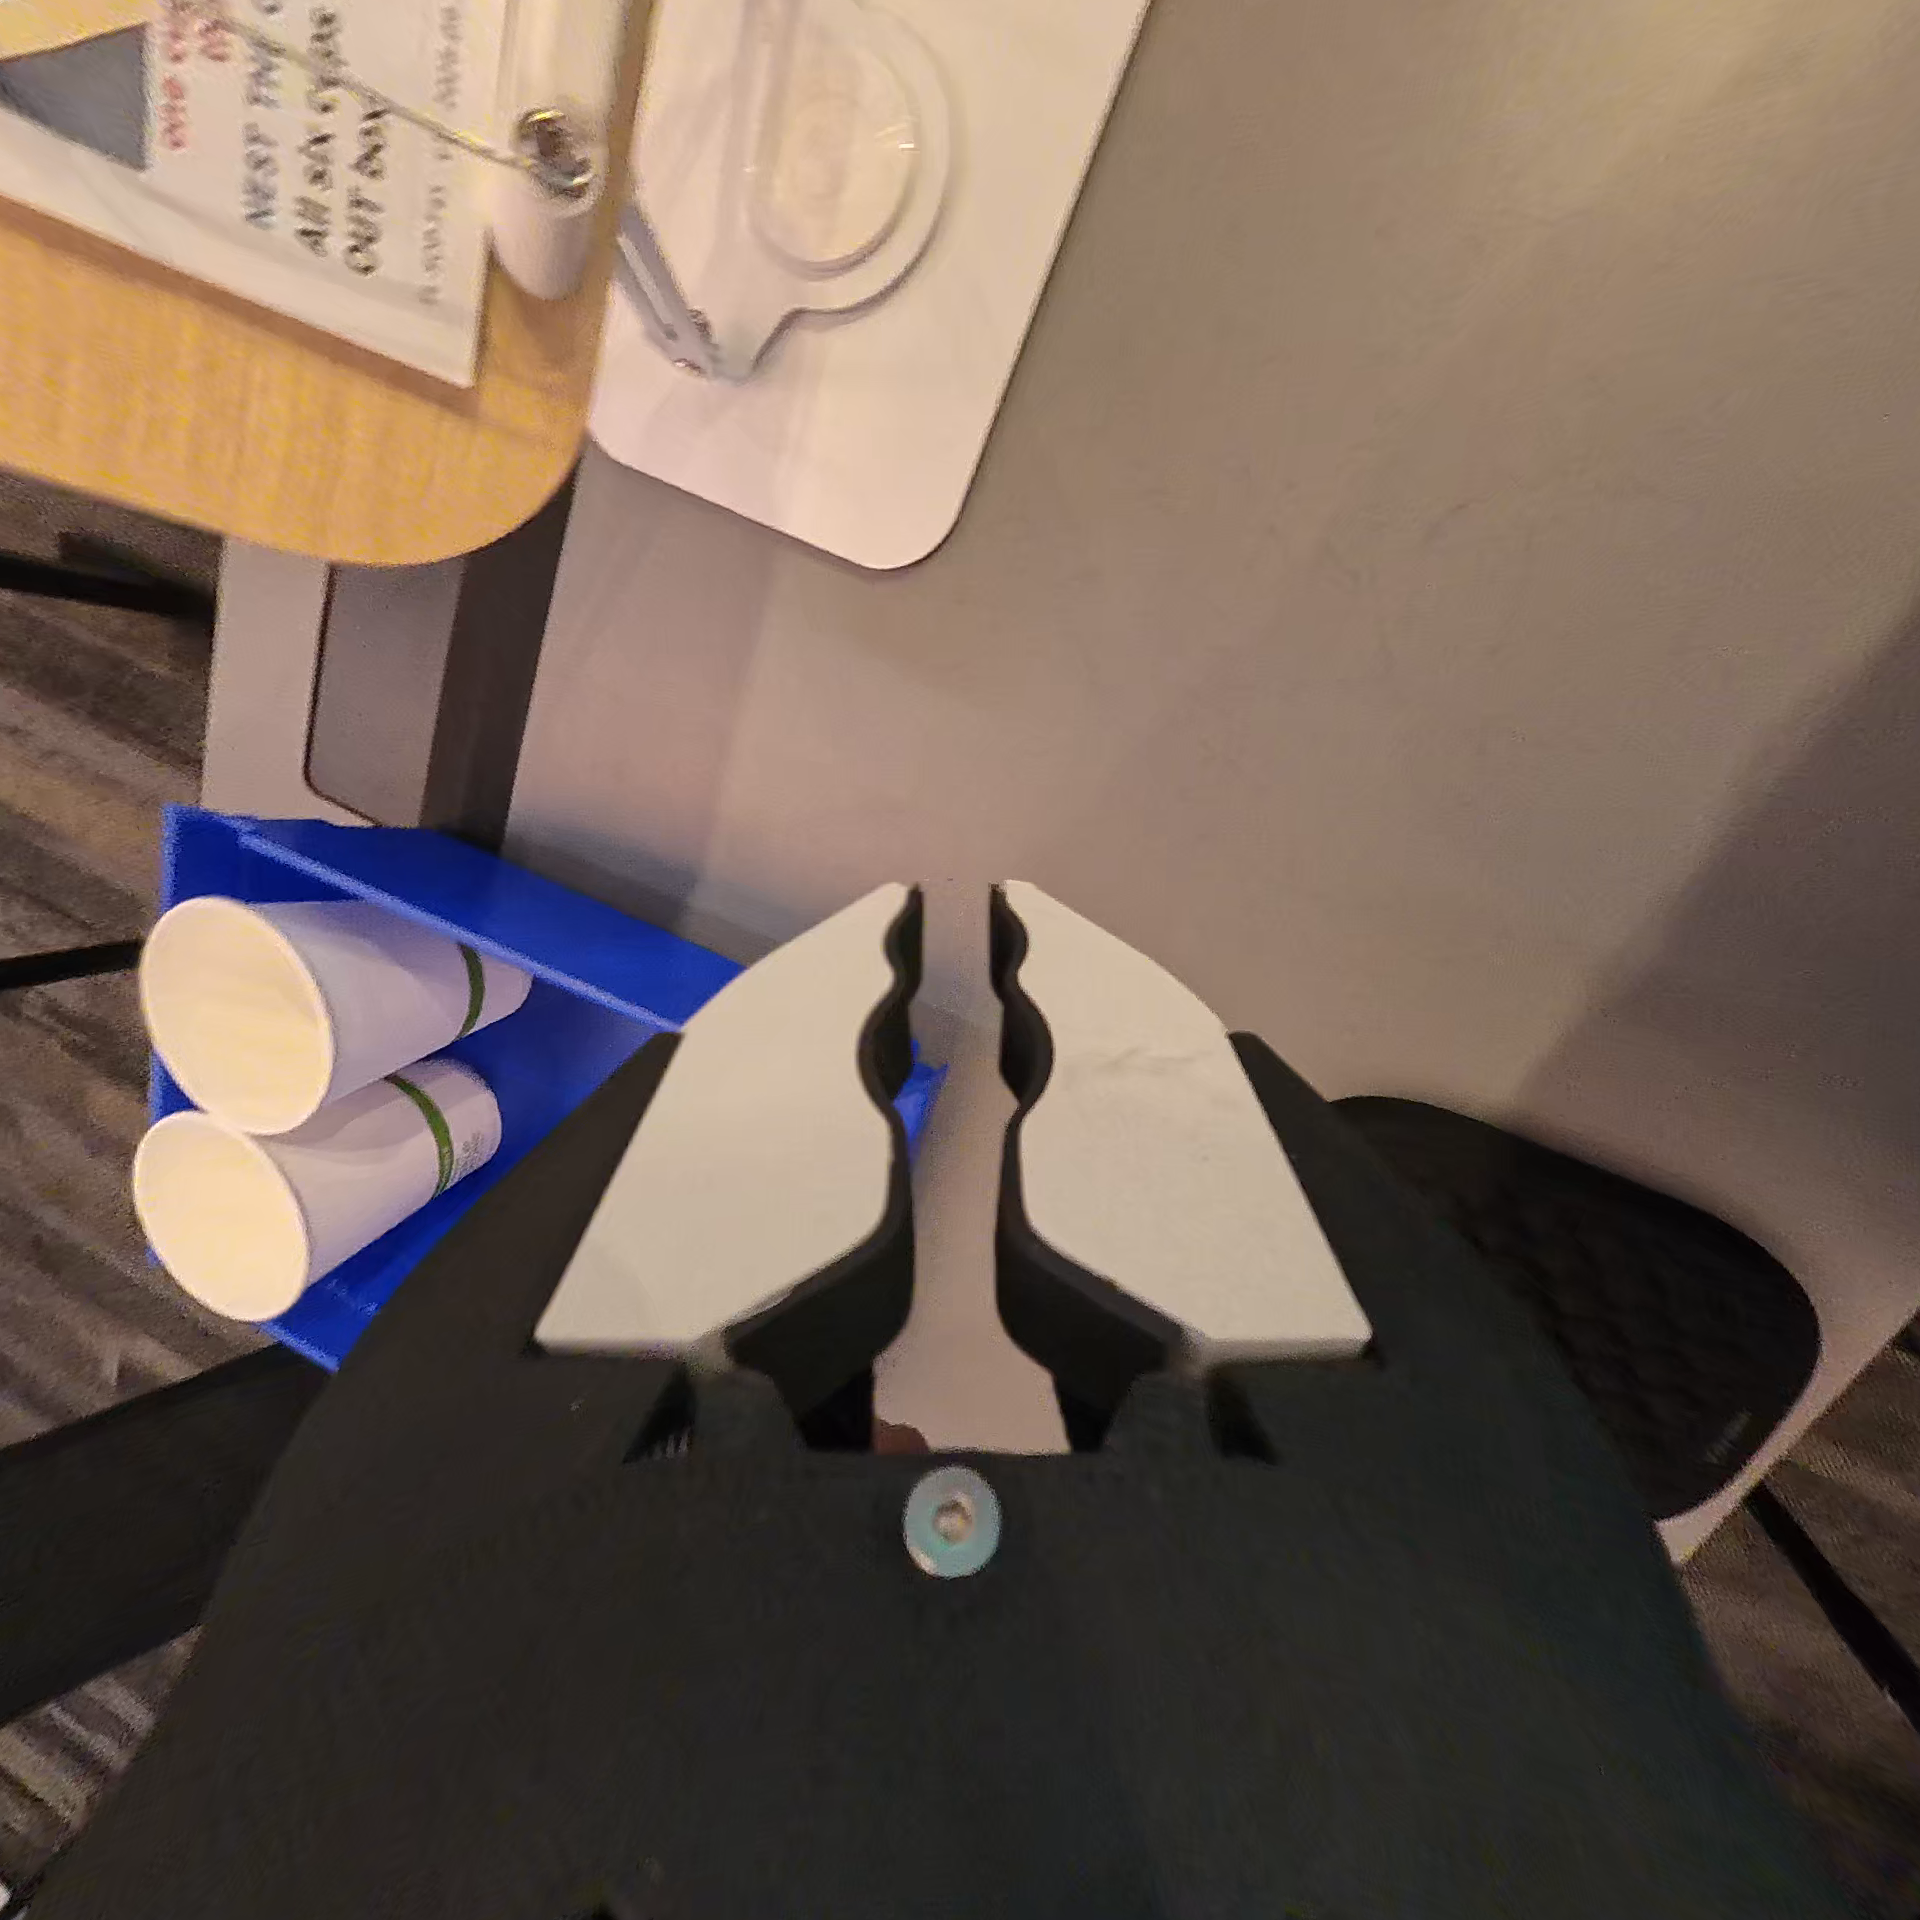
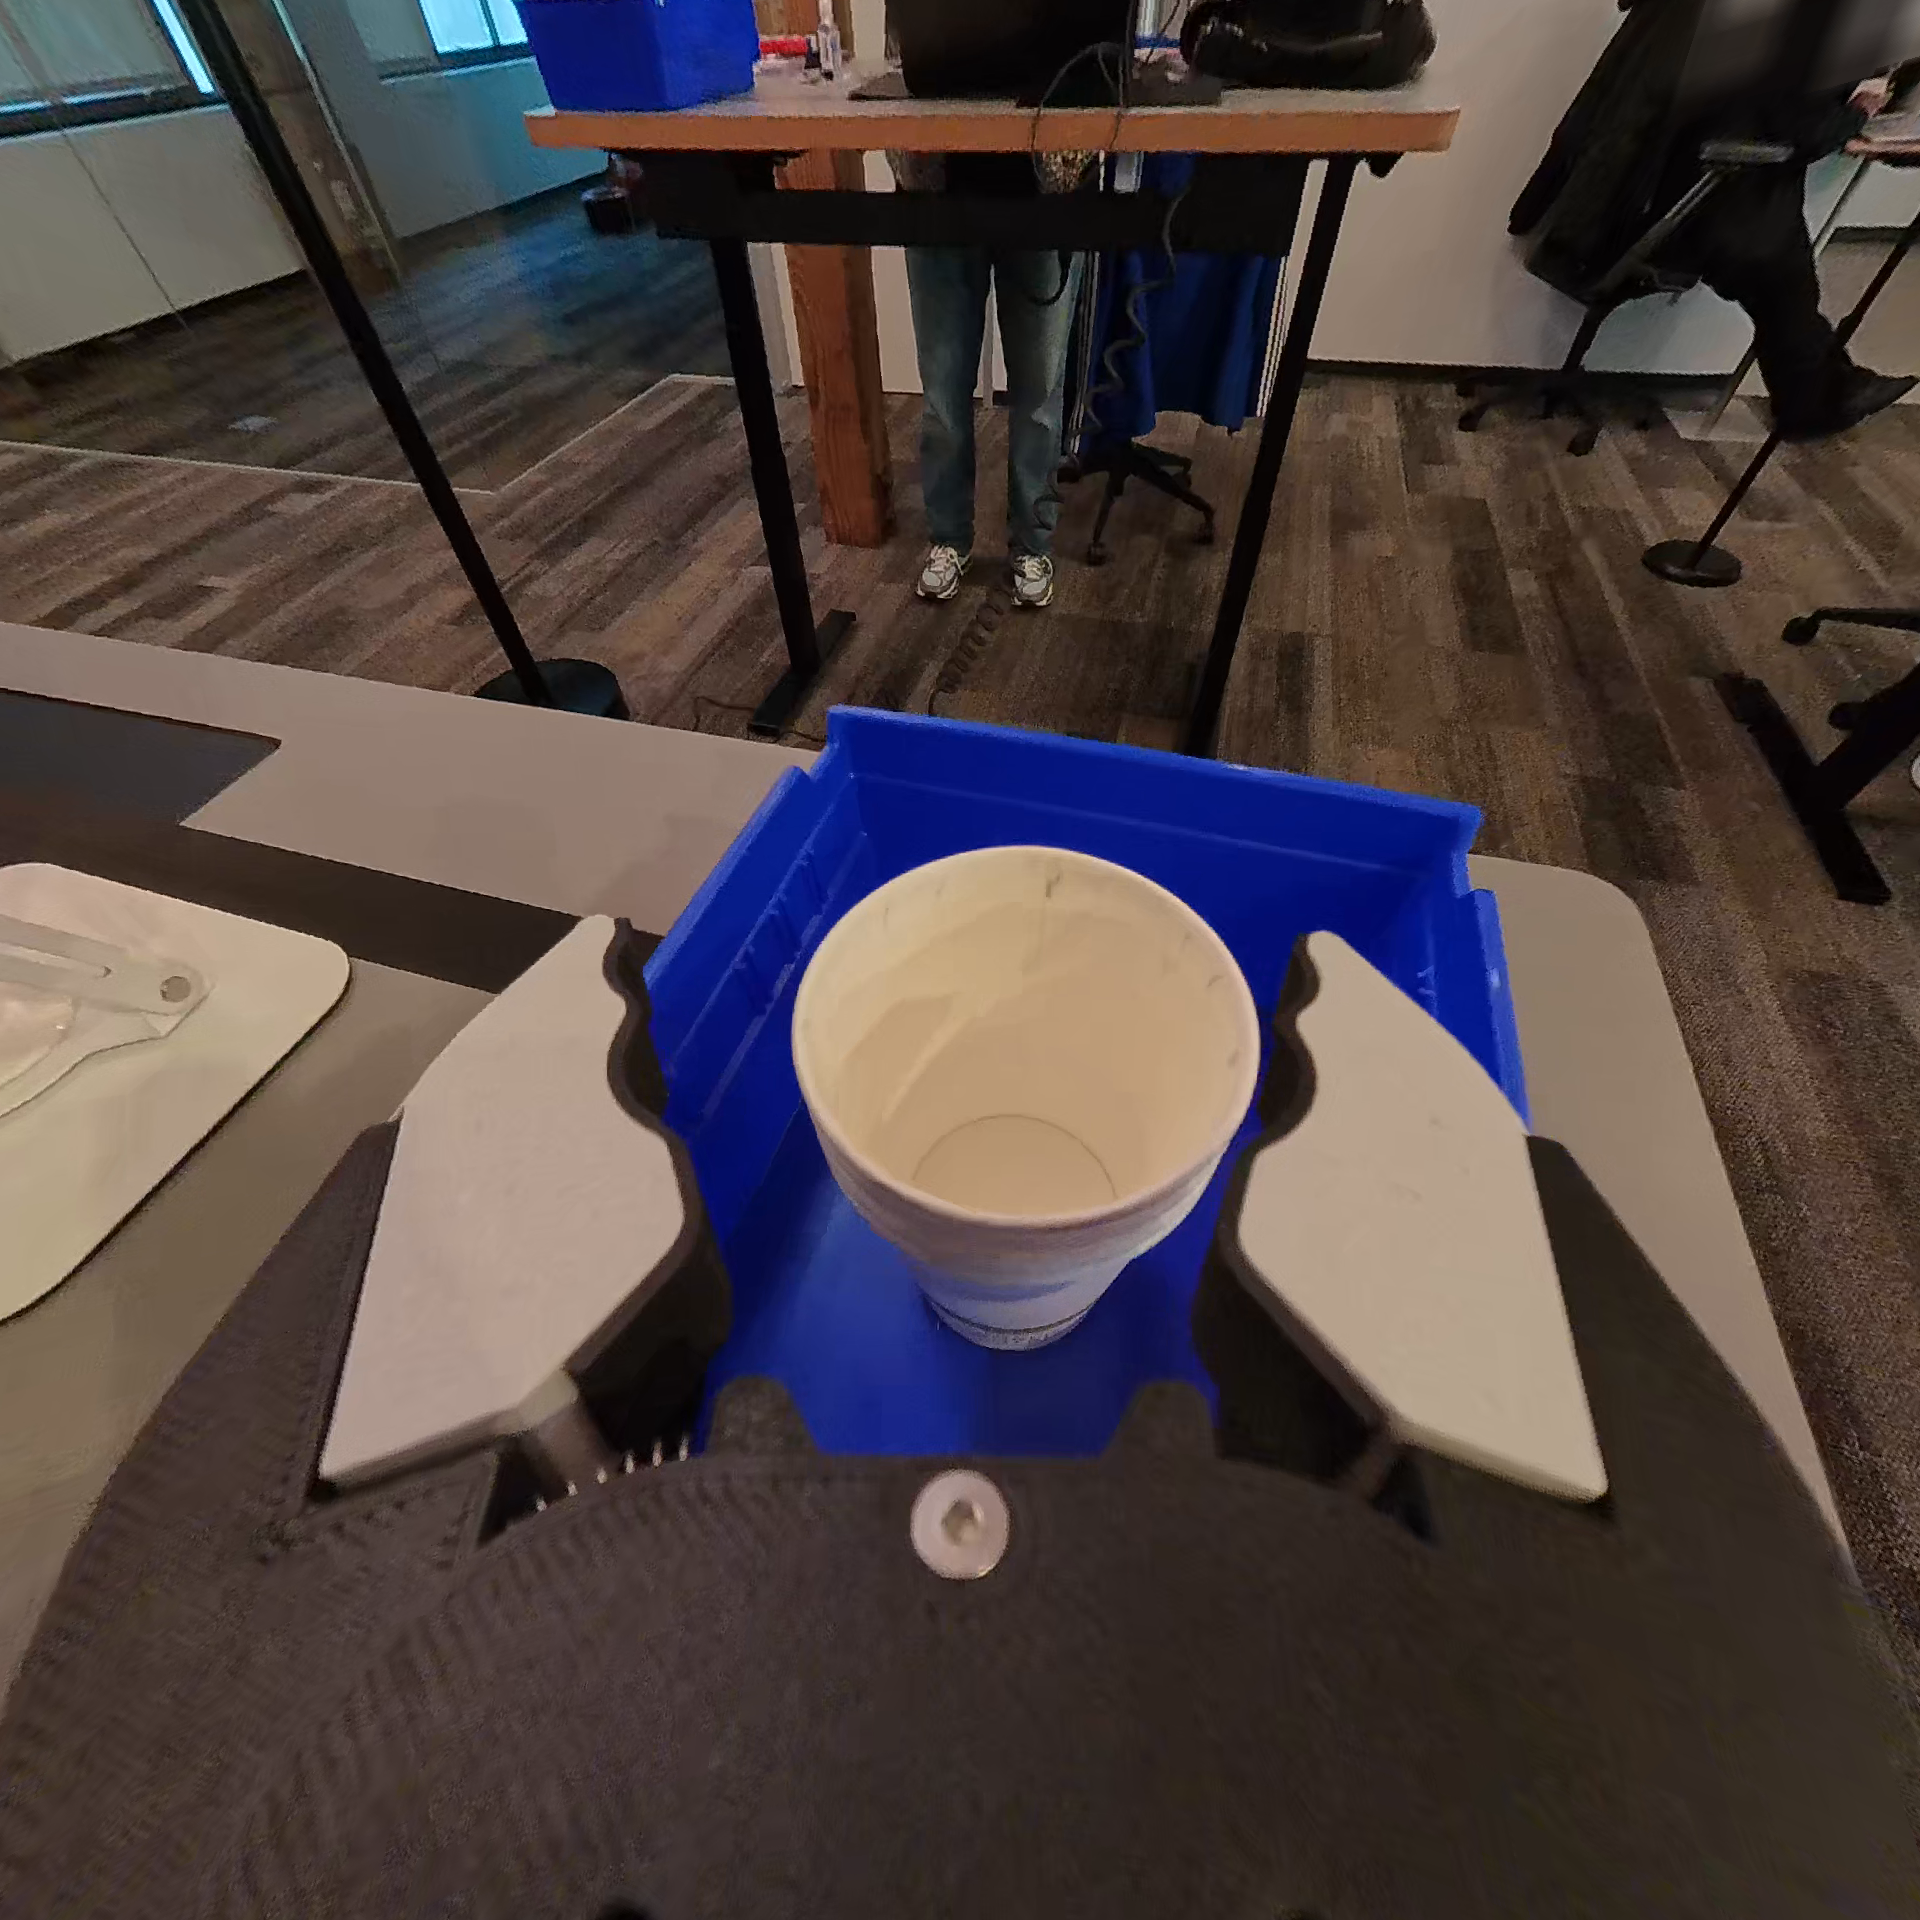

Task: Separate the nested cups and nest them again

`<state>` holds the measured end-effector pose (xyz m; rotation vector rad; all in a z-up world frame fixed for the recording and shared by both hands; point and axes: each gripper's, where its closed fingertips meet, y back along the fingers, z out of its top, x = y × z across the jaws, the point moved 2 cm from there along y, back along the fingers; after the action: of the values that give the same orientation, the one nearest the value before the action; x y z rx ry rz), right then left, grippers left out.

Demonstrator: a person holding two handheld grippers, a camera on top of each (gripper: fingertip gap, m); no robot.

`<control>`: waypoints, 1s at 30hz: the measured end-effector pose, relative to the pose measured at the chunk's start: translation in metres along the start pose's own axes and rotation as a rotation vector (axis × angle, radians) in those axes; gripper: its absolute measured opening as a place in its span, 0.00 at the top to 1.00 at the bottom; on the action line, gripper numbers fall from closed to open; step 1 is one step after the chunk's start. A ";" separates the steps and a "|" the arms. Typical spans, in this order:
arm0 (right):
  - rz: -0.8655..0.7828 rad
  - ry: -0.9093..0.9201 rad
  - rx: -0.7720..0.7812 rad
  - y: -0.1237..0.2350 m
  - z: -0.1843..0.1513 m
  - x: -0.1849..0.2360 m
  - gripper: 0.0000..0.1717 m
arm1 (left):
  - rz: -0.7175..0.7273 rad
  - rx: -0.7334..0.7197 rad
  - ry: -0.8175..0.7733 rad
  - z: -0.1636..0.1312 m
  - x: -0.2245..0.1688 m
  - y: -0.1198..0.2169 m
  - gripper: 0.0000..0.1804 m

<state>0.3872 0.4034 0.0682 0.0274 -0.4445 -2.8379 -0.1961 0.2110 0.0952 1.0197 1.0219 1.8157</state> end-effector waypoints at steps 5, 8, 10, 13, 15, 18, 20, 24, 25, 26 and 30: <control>-0.013 0.086 -0.033 0.023 0.012 0.022 0.36 | 0.162 0.023 0.103 -0.026 0.049 -0.005 0.81; 0.004 0.139 -0.037 0.036 0.016 0.044 0.37 | 0.270 0.061 0.156 -0.052 0.088 -0.013 0.76; 0.034 0.153 -0.043 0.043 0.018 0.061 0.38 | 0.330 0.073 0.201 -0.069 0.116 -0.019 0.74; 0.087 0.176 -0.036 0.052 0.017 0.090 0.40 | 0.381 0.090 0.240 -0.089 0.152 -0.032 0.72; 0.126 0.187 -0.035 0.058 0.016 0.108 0.40 | 0.380 0.096 0.205 -0.095 0.169 -0.046 0.71; 0.177 0.194 -0.038 0.064 0.016 0.131 0.41 | 0.398 0.179 0.084 -0.104 0.190 -0.069 0.73; 0.206 0.196 -0.038 0.067 0.015 0.144 0.42 | 0.382 0.211 0.034 -0.108 0.199 -0.087 0.73; 0.251 0.203 -0.031 0.071 0.013 0.164 0.42 | 0.359 0.265 0.026 -0.123 0.213 -0.119 0.77; 0.259 0.209 -0.028 0.071 0.012 0.168 0.42 | 0.360 0.273 0.019 -0.126 0.215 -0.124 0.81; 0.264 0.219 -0.023 0.071 0.011 0.171 0.43 | 0.359 0.281 0.017 -0.128 0.216 -0.127 0.84; 0.284 0.233 -0.016 0.071 0.010 0.179 0.43 | 0.337 0.264 -0.011 -0.123 0.212 -0.135 0.94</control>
<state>0.2329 0.2937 0.1036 0.2672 -0.3444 -2.5205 -0.3486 0.4180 -0.0156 1.4313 1.1597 1.9719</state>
